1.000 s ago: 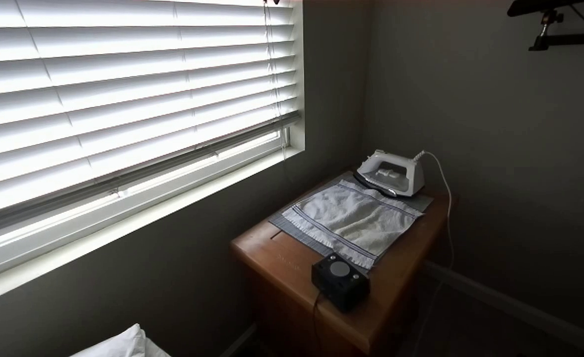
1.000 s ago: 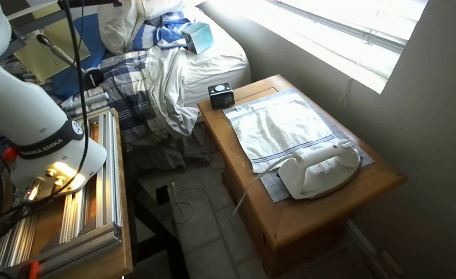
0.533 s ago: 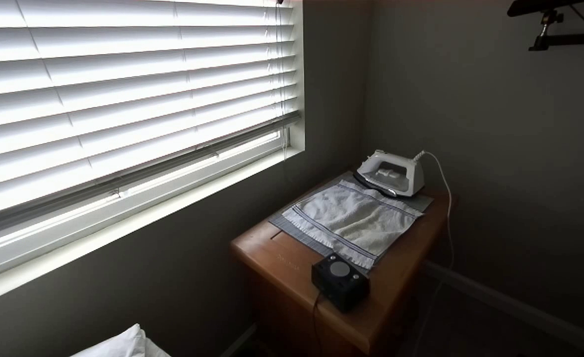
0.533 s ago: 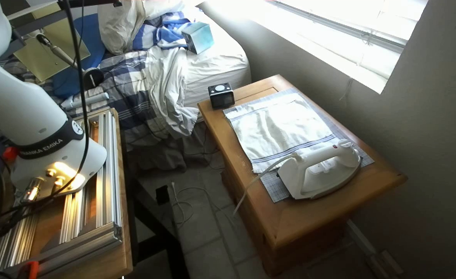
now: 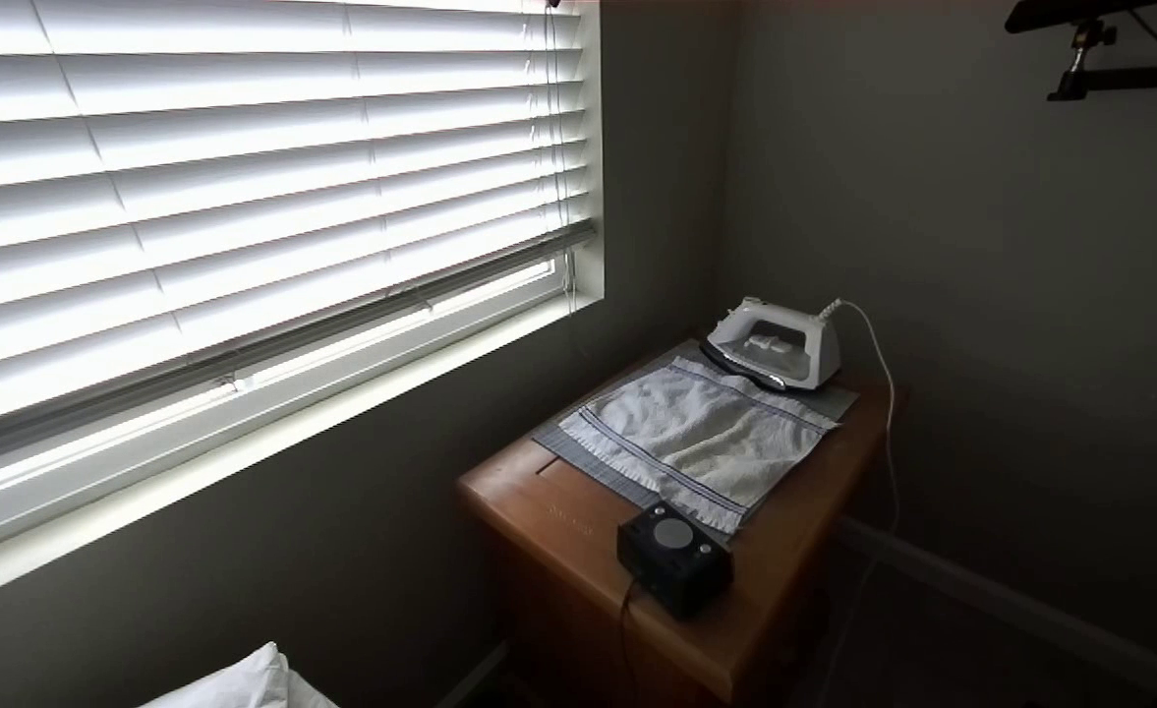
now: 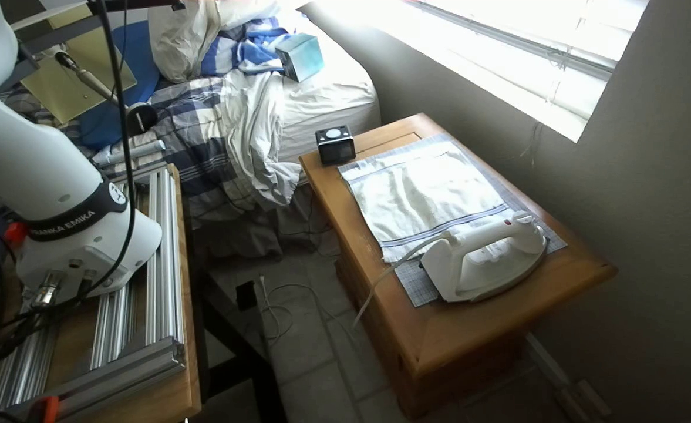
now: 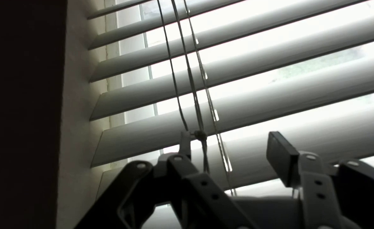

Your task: Close the curtain railing

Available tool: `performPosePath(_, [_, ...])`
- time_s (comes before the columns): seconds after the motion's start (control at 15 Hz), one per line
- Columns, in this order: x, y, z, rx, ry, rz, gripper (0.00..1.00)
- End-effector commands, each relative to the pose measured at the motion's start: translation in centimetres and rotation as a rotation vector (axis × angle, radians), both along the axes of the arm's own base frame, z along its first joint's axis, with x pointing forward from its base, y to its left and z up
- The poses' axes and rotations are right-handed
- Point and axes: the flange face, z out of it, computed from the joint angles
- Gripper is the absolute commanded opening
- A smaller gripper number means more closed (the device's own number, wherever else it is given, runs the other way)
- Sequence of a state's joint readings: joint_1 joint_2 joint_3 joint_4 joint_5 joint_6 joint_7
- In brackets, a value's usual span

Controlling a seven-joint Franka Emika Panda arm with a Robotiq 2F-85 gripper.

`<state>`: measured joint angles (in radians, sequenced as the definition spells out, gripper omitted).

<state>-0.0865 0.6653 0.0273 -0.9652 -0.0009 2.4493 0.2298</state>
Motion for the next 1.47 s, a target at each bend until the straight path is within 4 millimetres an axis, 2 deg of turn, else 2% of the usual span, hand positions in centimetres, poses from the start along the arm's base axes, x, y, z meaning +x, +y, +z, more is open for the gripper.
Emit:
performPosePath(0.0, [0.0, -0.4, 0.1, 0.016, -0.025, 0.016, 0.35])
performPosePath(0.33, [-0.3, -0.8, 0.1, 0.018, -0.015, 0.009, 0.01])
performPosePath(0.6, [-0.4, -0.7, -1.0, 0.031, 0.024, 0.024, 0.0])
performPosePath(0.8, [-1.2, -0.5, -2.5, 0.035, 0.093, 0.023, 0.01])
performPosePath(1.2, [-4.8, -1.5, -4.4, 0.042, 0.204, 0.001, 0.01])
performPosePath(1.4, [-6.0, -1.6, -6.2, 0.068, 0.21, -0.015, 0.01])
